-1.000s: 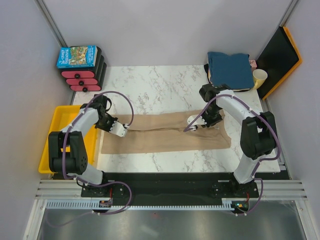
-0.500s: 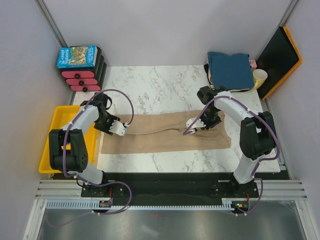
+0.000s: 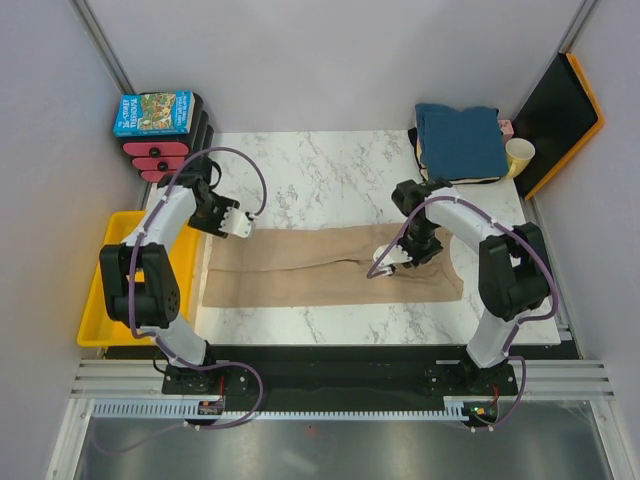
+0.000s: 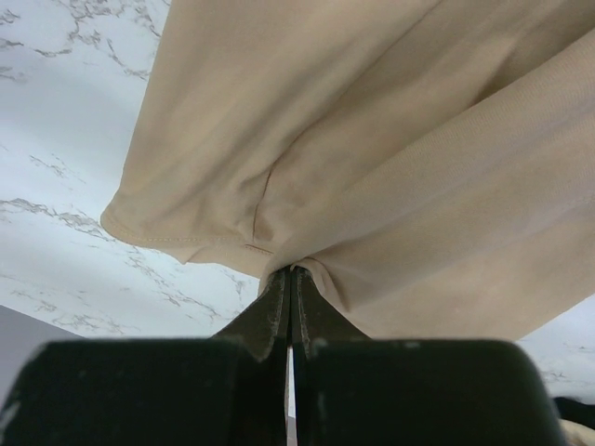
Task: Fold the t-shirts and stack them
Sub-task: Fold the other side of the tshirt into a rectangle, then rotate the tshirt 90 degrees
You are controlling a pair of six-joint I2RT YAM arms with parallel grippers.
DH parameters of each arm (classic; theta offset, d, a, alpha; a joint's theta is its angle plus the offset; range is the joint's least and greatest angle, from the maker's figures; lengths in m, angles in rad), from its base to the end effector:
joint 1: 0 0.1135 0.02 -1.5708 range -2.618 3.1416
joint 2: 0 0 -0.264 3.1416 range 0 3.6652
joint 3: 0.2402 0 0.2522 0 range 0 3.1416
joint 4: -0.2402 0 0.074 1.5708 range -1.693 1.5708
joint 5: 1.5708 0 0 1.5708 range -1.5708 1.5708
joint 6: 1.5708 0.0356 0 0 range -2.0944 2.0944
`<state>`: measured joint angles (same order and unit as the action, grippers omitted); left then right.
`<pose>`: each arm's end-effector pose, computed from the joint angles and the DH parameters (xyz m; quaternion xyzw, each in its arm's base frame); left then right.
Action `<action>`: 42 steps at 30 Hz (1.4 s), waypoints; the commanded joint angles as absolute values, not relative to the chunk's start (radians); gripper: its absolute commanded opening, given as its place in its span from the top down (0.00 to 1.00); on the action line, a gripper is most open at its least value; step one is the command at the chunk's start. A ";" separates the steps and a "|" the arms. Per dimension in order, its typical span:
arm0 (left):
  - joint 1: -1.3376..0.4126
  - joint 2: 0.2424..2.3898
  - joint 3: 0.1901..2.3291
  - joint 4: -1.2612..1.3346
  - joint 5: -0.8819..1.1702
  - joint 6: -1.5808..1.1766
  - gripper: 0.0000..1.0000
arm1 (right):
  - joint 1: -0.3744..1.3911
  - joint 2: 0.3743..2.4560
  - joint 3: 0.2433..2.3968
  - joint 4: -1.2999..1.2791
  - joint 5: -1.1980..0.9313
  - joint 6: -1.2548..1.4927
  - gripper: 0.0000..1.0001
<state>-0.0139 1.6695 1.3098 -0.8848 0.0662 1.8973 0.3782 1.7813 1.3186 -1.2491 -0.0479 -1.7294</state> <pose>0.3315 -0.0070 0.2424 0.8085 0.5647 0.1120 0.1219 0.2835 0.1145 0.2075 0.8661 -0.4944 -0.0627 0.0400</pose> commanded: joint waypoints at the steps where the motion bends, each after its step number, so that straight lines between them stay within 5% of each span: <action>1: -0.037 1.689 1.308 -0.891 0.100 1.849 0.42 | 0.393 1.732 1.298 -1.290 -0.040 -1.763 1.00; 4: -0.072 1.704 1.305 -0.885 0.109 1.804 0.41 | 0.402 1.729 1.287 -1.289 -0.038 -1.763 1.00; 8: -0.117 1.730 1.270 -0.865 0.115 1.776 0.41 | 0.420 1.715 1.266 -1.307 -0.015 -1.773 0.71; 12: -0.144 1.762 1.239 -0.786 0.103 1.747 0.41 | 0.426 1.675 1.252 -1.331 -0.020 -1.804 0.53; 19: -0.170 1.825 1.258 -0.689 0.068 1.666 0.42 | 0.428 1.660 1.370 -1.358 -0.167 -1.732 0.40; 25: -0.178 1.841 1.272 -0.654 0.052 1.644 0.42 | 0.439 1.631 1.379 -1.364 -0.196 -1.720 0.39; 27: -0.178 1.848 1.287 -0.647 0.046 1.640 0.42 | 0.437 1.625 1.368 -1.300 -0.167 -1.694 0.40; 29: -0.179 1.864 1.301 -0.628 0.037 1.623 0.42 | 0.433 1.637 1.326 -1.174 -0.120 -1.579 0.54; 30: -0.181 1.870 1.307 -0.626 0.037 1.617 0.42 | 0.413 1.653 1.319 -1.084 -0.067 -1.560 0.65; 31: -0.184 1.876 1.312 -0.623 0.034 1.608 0.42 | 0.397 1.704 1.324 -1.053 -0.054 -1.542 0.86; 33: -0.192 1.885 1.324 -0.618 0.037 1.580 0.42 | 0.336 1.767 1.389 -1.026 -0.066 -1.472 1.00; 42: -0.207 1.878 1.298 -0.618 0.026 1.557 0.42 | 0.275 1.878 1.436 -0.988 -0.092 -1.471 1.00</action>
